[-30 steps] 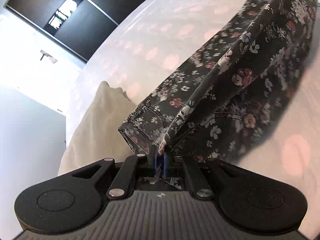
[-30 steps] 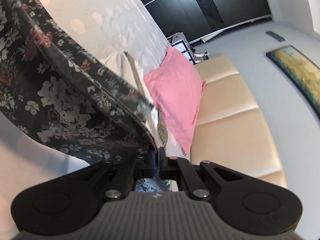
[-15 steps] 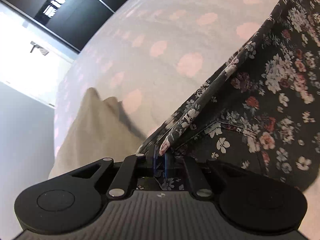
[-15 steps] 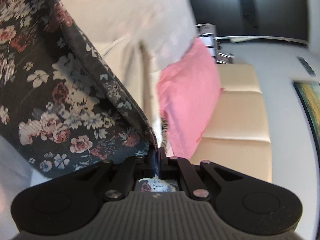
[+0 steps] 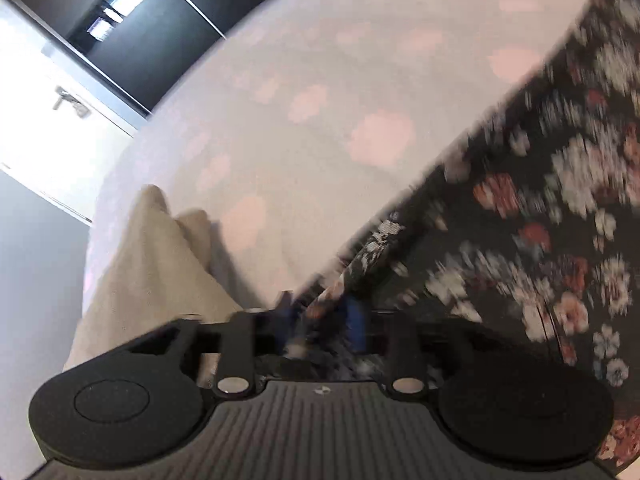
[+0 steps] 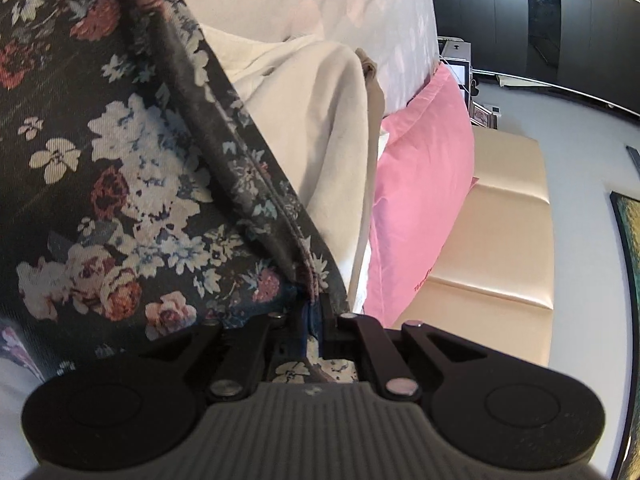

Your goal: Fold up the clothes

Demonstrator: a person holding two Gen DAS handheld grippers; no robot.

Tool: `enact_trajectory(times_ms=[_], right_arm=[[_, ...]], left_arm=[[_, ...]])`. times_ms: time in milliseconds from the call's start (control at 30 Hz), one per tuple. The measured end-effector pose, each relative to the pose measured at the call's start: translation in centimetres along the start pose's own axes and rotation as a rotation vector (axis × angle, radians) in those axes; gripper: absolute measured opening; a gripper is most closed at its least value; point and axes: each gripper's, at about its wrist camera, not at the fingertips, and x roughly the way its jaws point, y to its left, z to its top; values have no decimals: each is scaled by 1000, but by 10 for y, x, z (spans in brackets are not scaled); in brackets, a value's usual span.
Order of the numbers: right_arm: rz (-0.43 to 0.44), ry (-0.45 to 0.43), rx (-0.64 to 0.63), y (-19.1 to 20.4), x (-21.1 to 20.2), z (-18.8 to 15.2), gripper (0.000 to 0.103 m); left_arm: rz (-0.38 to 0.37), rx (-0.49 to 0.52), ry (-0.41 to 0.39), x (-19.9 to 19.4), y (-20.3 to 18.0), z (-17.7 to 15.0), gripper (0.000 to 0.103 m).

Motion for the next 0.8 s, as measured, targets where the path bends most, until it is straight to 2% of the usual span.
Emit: enact_trajectory(times_ms=[100, 167, 233, 300, 467, 567, 667, 800], right_arm=[[21, -26, 86, -14, -7, -10, 12], [35, -44, 143, -24, -12, -17, 15], [49, -62, 200, -33, -17, -23, 37], [62, -79, 257, -43, -22, -30, 48], [100, -121, 405, -67, -33, -47, 51], [203, -101, 628, -92, -33, -78, 51], [311, -76, 861, -113, -32, -112, 49], [440, -75, 1144, -113, -24, -156, 49]], left_arm=[[17, -62, -81, -23, 20, -7, 55], [15, -106, -79, -33, 33, -16, 60], [14, -151, -76, -42, 45, -25, 60], [19, -196, -56, -44, 52, -34, 60], [33, -303, -9, -50, 64, -58, 60], [37, -317, 16, -61, 53, -67, 60], [11, -312, 25, -69, 36, -71, 60], [-27, -314, 21, -77, 12, -76, 60]])
